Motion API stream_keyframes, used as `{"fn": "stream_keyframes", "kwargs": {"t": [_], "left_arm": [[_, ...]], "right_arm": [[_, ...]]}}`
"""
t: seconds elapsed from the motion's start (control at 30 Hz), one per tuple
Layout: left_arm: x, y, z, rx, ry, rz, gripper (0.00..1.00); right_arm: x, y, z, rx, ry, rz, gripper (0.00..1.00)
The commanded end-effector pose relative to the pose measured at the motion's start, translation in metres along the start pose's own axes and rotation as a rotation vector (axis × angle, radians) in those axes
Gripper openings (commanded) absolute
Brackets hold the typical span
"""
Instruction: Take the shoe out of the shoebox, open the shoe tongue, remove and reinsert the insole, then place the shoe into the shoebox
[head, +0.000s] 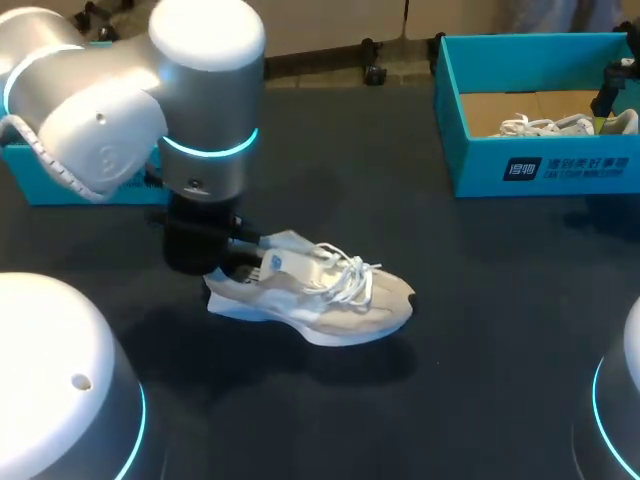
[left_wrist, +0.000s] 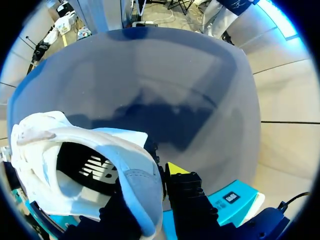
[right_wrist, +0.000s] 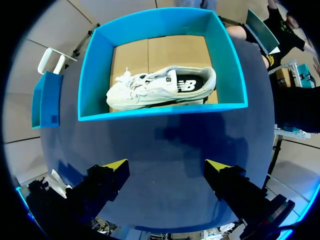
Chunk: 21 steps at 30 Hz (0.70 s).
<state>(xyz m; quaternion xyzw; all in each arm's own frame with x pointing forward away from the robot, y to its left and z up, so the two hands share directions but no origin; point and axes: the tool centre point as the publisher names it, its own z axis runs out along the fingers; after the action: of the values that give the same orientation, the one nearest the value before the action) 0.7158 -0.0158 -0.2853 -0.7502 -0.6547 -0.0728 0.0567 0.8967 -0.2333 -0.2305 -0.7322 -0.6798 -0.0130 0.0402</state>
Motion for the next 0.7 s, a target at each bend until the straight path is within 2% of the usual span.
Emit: {"fn": "stream_keyframes", "kwargs": {"t": [0.03, 0.4, 0.7], "left_arm": [[-0.019, 0.0, 0.012, 0.003, 0.017, 0.006, 0.0], [-0.045, -0.001, 0.038, 0.016, 0.054, -0.042, 0.0], [-0.072, 0.015, 0.048, 0.033, 0.041, -0.032, 0.0]], "right_arm": [[0.0, -0.001, 0.0, -0.002, 0.001, 0.0, 1.0], [0.0, -0.001, 0.0, -0.002, 0.001, 0.0, 1.0], [0.0, -0.001, 0.0, -0.002, 0.001, 0.0, 1.0]]}}
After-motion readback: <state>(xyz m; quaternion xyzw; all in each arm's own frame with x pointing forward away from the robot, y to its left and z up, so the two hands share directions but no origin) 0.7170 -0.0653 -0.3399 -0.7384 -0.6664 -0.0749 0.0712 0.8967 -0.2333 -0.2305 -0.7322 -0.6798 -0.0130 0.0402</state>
